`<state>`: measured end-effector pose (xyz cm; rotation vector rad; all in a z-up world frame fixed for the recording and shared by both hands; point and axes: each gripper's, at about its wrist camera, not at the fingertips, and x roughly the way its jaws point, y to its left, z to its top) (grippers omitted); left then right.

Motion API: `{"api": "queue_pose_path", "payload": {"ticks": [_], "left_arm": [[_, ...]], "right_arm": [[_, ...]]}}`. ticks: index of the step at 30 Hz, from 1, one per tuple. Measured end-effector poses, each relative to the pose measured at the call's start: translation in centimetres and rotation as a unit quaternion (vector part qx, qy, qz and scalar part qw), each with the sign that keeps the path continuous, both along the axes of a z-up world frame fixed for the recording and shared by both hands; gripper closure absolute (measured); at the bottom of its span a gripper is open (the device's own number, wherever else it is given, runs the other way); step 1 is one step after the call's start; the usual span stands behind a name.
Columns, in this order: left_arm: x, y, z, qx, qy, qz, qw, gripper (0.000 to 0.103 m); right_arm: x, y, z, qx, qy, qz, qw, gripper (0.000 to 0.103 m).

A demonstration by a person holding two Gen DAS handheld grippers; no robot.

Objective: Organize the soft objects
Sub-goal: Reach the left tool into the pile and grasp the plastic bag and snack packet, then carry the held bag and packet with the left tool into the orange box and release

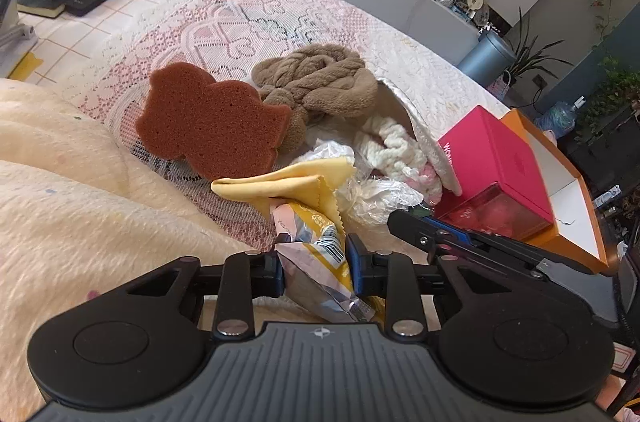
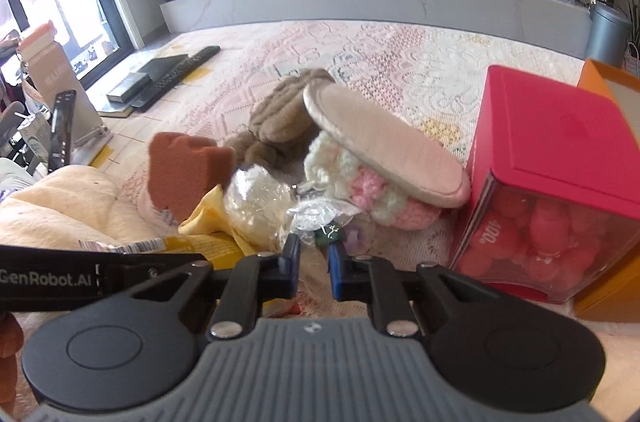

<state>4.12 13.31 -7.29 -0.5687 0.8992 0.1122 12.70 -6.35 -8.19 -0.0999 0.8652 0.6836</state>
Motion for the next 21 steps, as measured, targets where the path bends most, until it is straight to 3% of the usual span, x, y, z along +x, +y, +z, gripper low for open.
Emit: {"api": "queue_pose_path", "payload": {"ticks": [13,21], "left_arm": [[-2.8,-2.0,4.2,0.024,-0.061,-0.026,0.9975,0.079],[-2.9,-4.7,7.1,0.039,-0.114,-0.06,0.9909,0.089]], "right_arm": [[-5.0,-5.2,6.6,0.017,-0.078,-0.035,0.996,0.096],[-5.9,-10.5,10.2,0.02,-0.127,-0.086,0.988,0.096]]}}
